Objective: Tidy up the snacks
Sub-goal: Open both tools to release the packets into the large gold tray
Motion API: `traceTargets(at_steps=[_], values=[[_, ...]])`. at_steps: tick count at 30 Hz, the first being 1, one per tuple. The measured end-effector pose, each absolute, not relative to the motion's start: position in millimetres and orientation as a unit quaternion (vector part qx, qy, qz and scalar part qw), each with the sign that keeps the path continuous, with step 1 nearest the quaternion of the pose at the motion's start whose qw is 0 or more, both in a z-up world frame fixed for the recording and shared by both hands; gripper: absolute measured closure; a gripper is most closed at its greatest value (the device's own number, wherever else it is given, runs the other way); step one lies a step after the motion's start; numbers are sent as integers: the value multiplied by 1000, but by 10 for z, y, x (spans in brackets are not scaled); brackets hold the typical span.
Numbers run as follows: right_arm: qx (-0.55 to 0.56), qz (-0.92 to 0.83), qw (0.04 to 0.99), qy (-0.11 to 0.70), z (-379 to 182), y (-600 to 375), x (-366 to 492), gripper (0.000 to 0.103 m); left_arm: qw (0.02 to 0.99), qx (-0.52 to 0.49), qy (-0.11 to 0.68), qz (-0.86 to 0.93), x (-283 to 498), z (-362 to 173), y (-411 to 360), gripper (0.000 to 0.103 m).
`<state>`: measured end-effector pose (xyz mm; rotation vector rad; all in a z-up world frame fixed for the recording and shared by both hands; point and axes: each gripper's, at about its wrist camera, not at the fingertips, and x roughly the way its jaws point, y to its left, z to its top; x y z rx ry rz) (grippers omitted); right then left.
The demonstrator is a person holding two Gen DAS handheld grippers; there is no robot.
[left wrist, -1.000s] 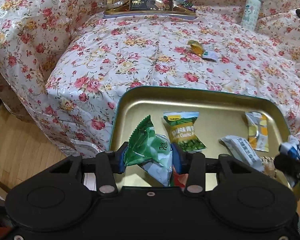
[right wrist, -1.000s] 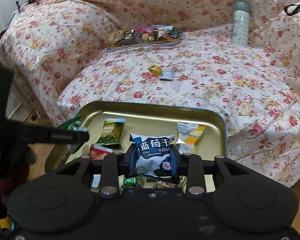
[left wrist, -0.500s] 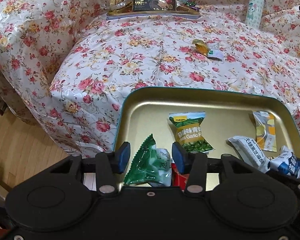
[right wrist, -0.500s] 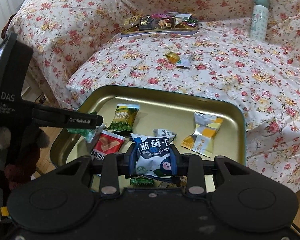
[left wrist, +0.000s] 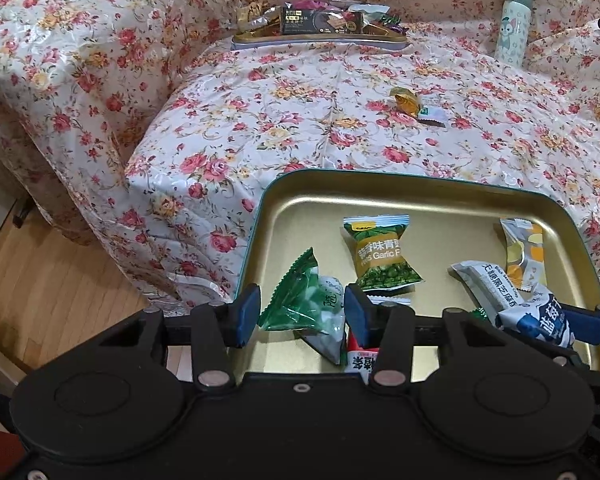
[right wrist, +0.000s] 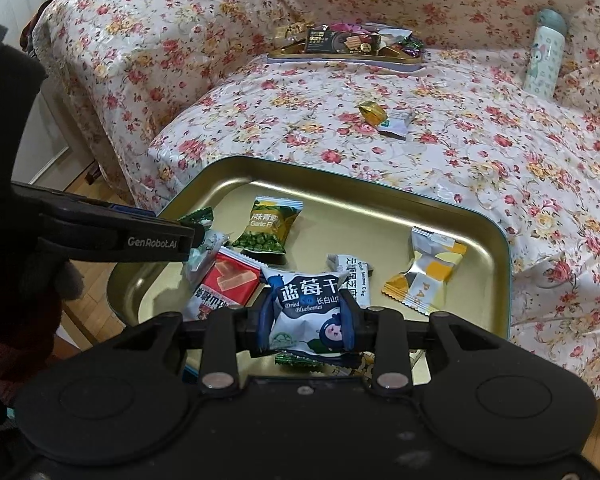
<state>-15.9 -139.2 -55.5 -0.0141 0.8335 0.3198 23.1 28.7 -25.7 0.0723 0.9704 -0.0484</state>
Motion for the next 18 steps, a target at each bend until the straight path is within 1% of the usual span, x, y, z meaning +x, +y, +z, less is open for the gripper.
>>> traceTargets(at_steps=[18], values=[[-4,152,902,403,-568,-1393,-174,67,881,42,471,-30,178,-293,247,49]])
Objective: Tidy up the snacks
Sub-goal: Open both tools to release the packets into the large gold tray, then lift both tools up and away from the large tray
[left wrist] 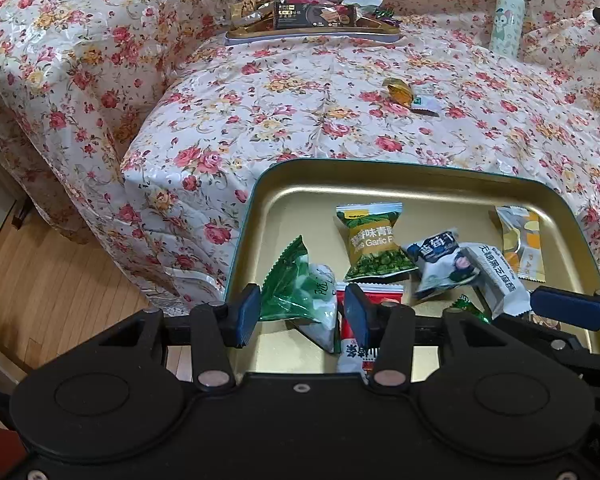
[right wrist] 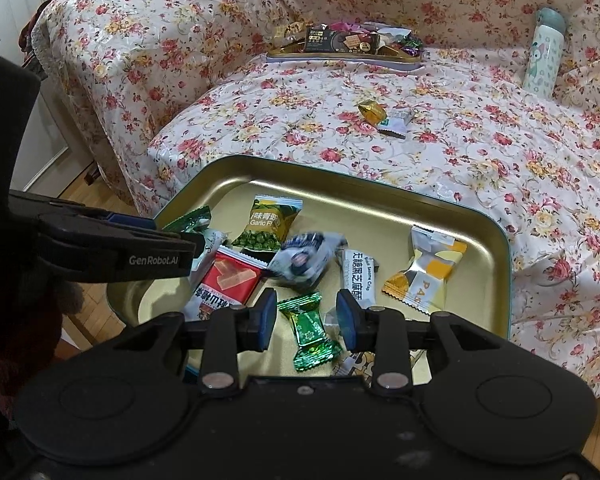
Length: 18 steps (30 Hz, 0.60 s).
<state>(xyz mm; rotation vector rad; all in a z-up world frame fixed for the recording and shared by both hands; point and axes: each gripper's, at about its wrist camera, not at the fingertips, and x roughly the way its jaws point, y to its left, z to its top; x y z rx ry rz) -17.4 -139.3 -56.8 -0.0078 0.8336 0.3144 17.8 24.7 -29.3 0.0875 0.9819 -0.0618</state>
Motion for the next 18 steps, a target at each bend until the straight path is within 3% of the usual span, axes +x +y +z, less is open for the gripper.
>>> traceTargets(at_steps=[18], values=[[4,140,903,406,-580,-1414,-172,67,882,49,468,-24,116,-278,224,49]])
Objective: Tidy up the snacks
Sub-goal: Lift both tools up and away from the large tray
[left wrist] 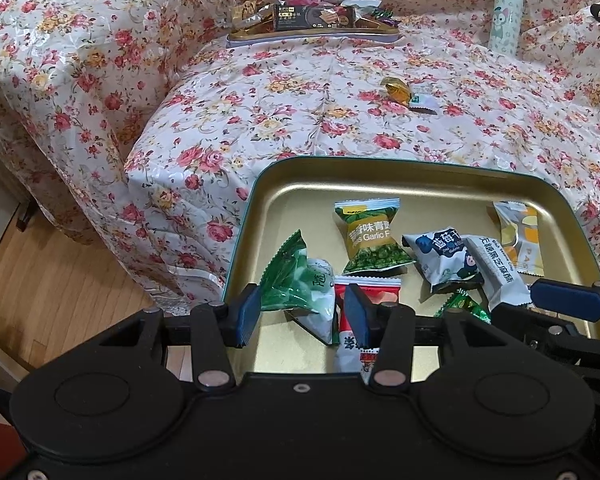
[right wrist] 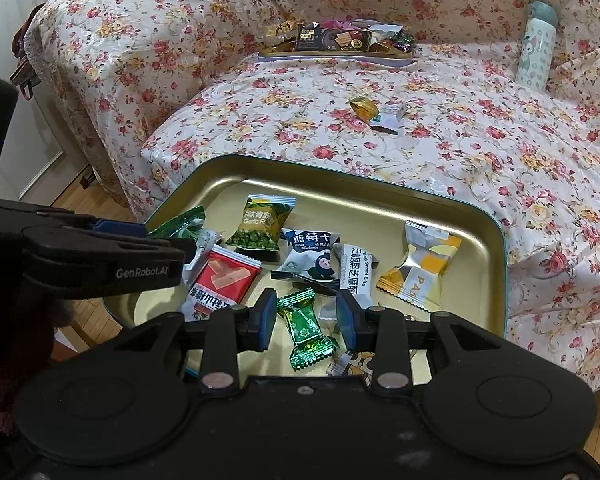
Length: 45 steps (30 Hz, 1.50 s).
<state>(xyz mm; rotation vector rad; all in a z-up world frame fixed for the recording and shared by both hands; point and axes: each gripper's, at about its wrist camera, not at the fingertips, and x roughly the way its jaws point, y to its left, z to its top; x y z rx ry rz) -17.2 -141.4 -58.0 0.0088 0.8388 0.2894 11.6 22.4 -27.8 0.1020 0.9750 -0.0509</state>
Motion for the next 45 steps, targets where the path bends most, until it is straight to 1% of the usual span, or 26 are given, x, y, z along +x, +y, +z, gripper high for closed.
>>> traceTargets(at_steps=[19,34,45], values=[[21,115,905,408,-591,-1458,-201,67,880,51,472,-13,67,-289,239,49],[25,104,903,416,-656,-1507,-160,67,868,46,493,-30,77,-358,199,49],[28,74,911,404,-596,-1625,-88,67,863,46,502,-34,163,-305,176,48]])
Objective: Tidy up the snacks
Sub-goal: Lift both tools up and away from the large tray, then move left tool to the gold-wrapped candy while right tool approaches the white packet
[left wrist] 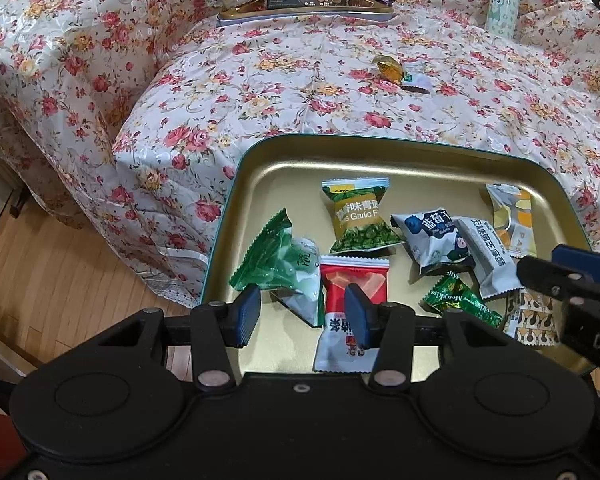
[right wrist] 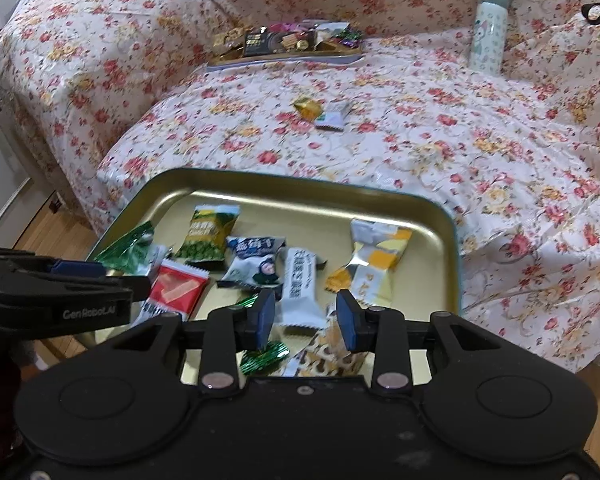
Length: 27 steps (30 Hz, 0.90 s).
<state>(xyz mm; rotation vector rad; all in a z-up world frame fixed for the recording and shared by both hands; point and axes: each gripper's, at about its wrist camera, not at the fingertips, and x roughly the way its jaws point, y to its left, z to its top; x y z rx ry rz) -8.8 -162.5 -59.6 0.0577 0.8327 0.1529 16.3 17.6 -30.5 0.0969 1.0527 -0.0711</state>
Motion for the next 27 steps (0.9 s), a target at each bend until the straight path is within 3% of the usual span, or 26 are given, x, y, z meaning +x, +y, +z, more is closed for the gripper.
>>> traceTargets(at_steps=[16,27], values=[[84,56,907,410,-396,-1893,416,66,868,52,493,-40,779,-75,178,48],[109,34,901,418,-407,-2005,1203,65,860,36,506,-44,1590,-224,77,48]])
